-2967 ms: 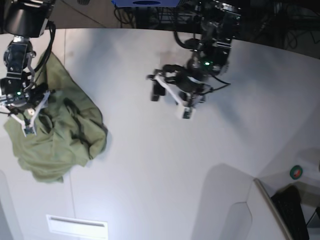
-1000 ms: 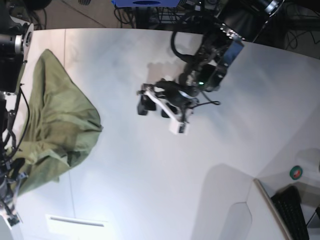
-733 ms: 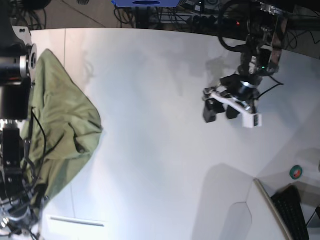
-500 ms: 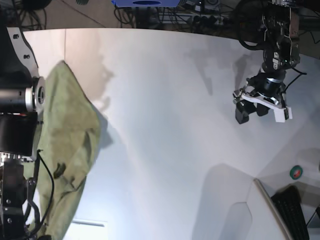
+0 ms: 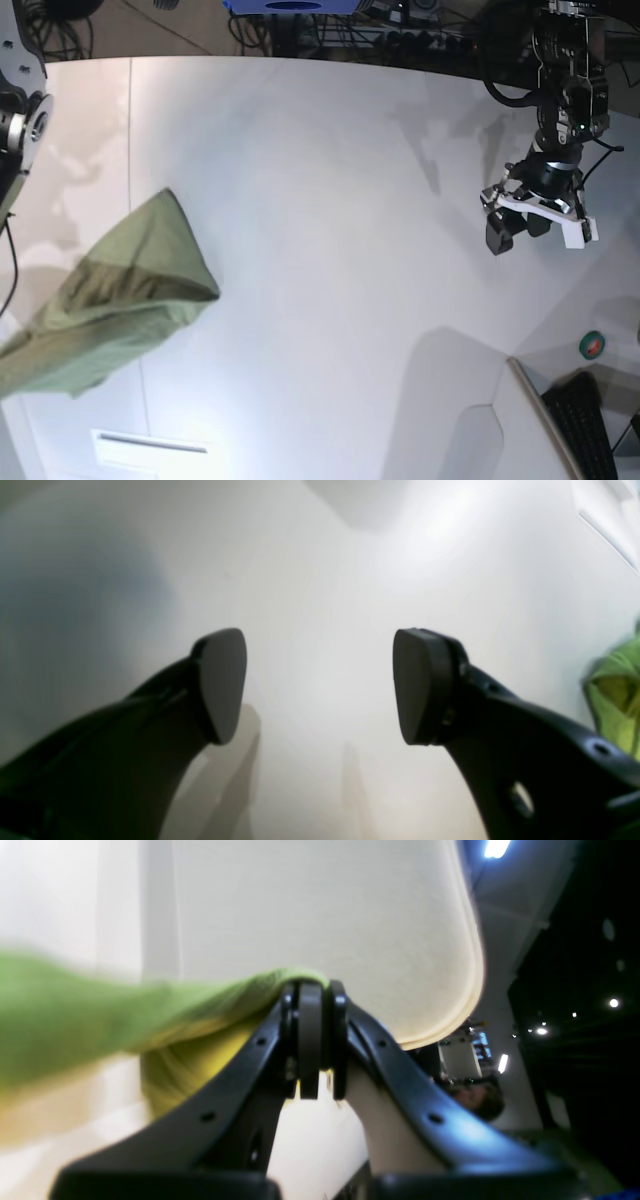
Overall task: Layout the t-shirt on the table in an organized manner, then fold the t-shirt properly
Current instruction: 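Lift and shake the shirt with the right gripper to spread it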
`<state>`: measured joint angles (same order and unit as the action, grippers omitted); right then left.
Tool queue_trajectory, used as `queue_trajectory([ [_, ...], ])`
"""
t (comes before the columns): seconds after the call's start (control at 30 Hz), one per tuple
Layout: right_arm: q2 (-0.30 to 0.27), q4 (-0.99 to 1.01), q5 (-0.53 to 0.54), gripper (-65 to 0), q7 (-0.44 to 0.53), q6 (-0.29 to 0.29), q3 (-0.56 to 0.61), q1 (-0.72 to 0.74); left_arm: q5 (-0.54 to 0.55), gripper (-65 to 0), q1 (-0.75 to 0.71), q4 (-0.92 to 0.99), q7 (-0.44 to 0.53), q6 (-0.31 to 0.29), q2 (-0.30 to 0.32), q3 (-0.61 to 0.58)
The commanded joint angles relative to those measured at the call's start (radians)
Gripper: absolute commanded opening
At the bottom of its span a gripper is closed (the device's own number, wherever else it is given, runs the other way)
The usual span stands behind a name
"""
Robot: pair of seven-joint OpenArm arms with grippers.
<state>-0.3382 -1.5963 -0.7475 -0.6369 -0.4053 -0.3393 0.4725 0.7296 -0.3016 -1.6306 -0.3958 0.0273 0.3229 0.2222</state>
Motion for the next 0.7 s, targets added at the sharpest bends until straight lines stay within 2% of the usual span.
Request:
queue_trajectory([
  [0.0,-0.023,-0.008,-0.014,-65.0,-0.014,0.009,-0.053,-0.028,0.002,-21.7,0.012,-0.004,0.022,-0.003,0.014,-0.008],
  [0.1,-0.025,0.043,0.032,-65.0,-0.013,0.009,-0.174,-0.153,0.0,-21.7,0.028,0.031,0.022,-0.003,0.015,-0.051],
  [0.2,-0.028,0.207,0.182,-65.0,-0.013,0.01,-0.258,-0.24,-0.002,-21.7,0.06,0.056,0.022,-0.003,0.014,-0.12],
  [0.27,-0.034,0.307,0.239,-65.0,-0.001,0.016,-0.298,-0.261,-0.002,-21.7,0.081,0.072,0.022,-0.003,0.014,-0.159],
  [0.4,-0.037,0.454,0.251,-65.0,0.075,0.016,-0.372,-0.258,-0.002,-21.7,0.117,0.091,0.022,-0.003,0.014,-0.218],
  [0.5,-0.072,0.557,0.253,-65.0,0.084,0.016,-0.387,-0.228,-0.002,-21.7,0.129,0.091,0.022,-0.003,0.014,-0.255],
  [0.53,-0.083,0.591,0.253,-56.7,0.084,0.016,-0.387,-0.219,-0.002,-21.7,0.129,0.089,0.022,-0.003,0.014,-0.261],
  [0.57,-0.094,0.603,0.253,-44.4,0.084,0.015,-0.387,-0.208,0.0,-21.7,0.129,0.089,0.022,-0.003,0.014,-0.261],
  [0.63,-0.097,0.583,0.259,-23.9,0.087,0.01,-0.387,-0.203,0.0,-21.7,0.127,0.089,0.022,-0.003,0.012,-0.258],
  [0.67,-0.094,0.544,0.26,-19.7,0.087,0.009,-0.387,-0.206,0.0,-21.7,0.124,0.089,0.022,-0.003,0.012,-0.258],
])
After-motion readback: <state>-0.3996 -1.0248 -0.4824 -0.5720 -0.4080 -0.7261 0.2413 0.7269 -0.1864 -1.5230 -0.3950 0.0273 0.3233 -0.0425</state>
